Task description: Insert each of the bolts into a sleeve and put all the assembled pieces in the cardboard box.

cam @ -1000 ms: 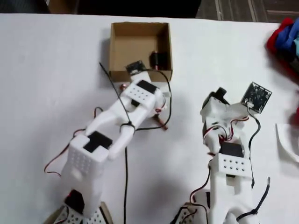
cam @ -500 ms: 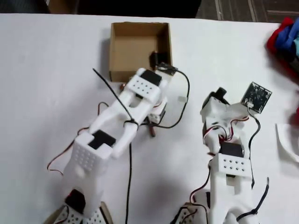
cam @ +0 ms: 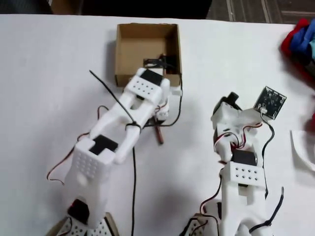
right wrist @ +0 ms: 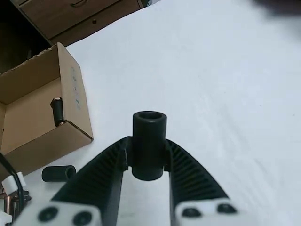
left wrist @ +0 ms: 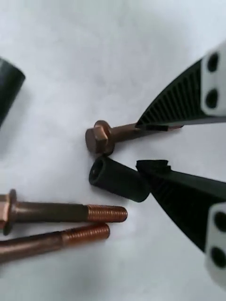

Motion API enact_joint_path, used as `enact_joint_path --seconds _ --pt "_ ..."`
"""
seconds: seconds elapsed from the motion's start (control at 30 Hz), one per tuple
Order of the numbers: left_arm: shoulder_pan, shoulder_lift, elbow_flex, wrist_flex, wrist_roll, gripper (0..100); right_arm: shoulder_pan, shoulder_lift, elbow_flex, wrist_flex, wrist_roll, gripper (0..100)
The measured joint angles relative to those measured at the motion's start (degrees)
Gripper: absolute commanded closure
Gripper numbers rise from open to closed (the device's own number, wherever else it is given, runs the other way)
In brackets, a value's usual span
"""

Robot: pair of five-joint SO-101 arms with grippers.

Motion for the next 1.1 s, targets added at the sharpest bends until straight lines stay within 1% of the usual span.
enact_joint_path --seconds 0.1,0.27,0.37,0.7,1.1 --pt "0.9 2.3 -0.9 -0.2 3.0 87 0.0 0.0 0.0 0.0 0.0 97.8" --pt "1.4 7.9 -2.1 -2.7 8.6 87 0.0 0.0 0.0 0.0 0.0 97.8" --pt "1.4 9.9 -2.8 -3.1 10.3 87 0.0 0.0 0.0 0.0 0.0 97.8" --pt "1.1 12.2 -11.5 -1.3 10.5 87 0.0 0.0 0.0 0.0 0.0 97.8" --pt "0.8 12.2 -11.7 -1.4 10.5 87 0.0 0.0 0.0 0.0 0.0 97.8"
